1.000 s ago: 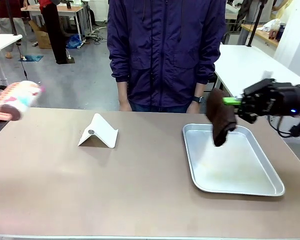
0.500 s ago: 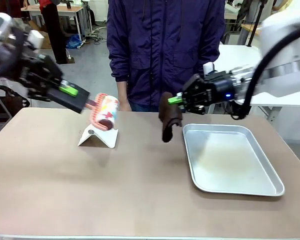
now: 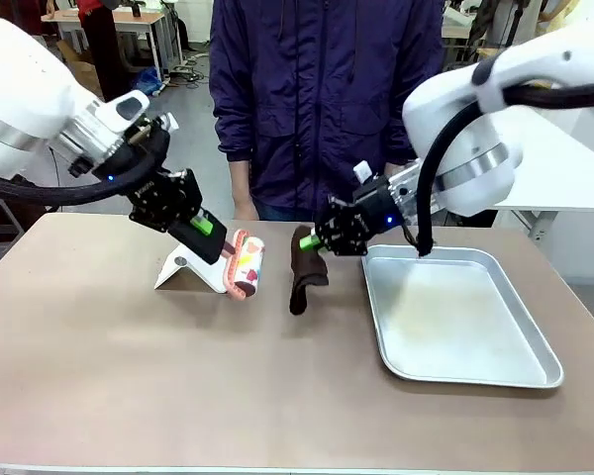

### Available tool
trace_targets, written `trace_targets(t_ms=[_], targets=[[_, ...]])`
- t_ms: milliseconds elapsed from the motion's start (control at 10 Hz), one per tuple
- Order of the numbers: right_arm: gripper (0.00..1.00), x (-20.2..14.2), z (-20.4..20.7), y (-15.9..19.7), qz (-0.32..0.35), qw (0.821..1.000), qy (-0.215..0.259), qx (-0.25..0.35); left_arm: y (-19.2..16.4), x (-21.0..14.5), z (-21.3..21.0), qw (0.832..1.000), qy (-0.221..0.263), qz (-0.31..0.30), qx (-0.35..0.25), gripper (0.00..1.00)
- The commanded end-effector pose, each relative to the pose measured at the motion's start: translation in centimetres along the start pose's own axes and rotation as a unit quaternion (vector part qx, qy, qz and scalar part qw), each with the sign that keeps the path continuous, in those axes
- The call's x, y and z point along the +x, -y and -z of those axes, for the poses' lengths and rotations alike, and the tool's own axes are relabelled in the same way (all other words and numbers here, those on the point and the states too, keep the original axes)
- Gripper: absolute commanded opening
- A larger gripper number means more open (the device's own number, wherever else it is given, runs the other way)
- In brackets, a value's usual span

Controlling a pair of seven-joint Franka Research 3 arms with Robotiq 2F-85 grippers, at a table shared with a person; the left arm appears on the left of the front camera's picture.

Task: Clean the surface of the table.
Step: Return the Lint Roller and towel to their original positions.

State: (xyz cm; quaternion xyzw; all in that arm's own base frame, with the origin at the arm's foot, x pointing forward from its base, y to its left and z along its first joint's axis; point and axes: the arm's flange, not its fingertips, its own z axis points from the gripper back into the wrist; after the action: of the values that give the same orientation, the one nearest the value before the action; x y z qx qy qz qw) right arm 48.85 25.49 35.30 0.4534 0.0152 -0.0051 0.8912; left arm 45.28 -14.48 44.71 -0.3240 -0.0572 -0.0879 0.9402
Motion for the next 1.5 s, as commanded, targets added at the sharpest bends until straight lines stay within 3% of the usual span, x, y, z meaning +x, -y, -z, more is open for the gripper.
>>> trace_targets(t_ms=[0, 200, 400, 500, 1000, 1200, 1400], targets=[[0.12, 0.8, 0.5, 0.0, 0.026, 0.999, -0.022, -0.03, -0.4, 1.3, -0.2, 0.999, -0.025, -0.019, 0.031, 0.22], [0.12, 1.3, 1.0, 1.6, 0.019, 0.997, -0.047, -0.06, -0.7, 1.8, 0.4, 0.999, -0.007, -0.024, 0.023, 0.22], [0.12, 1.3, -1.4, 2.6, 0.007, 0.999, -0.03, -0.023, -0.8, 1.8, -1.1, 0.999, 0.008, -0.026, -0.025, 0.22], [0.12, 0.5, 1.3, 3.0, 0.013, 0.998, -0.031, -0.05, -1.4, 1.7, 0.5, 1.0, -0.013, -0.016, 0.022, 0.22], [0.12, 0.5, 1.1, 3.2, 0.014, 0.998, -0.037, -0.047, -1.4, 1.7, 0.5, 1.0, -0.013, -0.016, 0.022, 0.22], [0.12, 1.8, 2.7, 3.7, 0.049, 0.997, 0.0, -0.058, -1.8, 2.8, 0.4, 0.999, 0.009, -0.023, 0.021, 0.22], [0.12, 3.1, 3.6, 4.8, 0.069, 0.994, 0.03, -0.078, -1.8, 4.4, -0.3, 0.998, 0.032, -0.026, 0.056, 0.22]])
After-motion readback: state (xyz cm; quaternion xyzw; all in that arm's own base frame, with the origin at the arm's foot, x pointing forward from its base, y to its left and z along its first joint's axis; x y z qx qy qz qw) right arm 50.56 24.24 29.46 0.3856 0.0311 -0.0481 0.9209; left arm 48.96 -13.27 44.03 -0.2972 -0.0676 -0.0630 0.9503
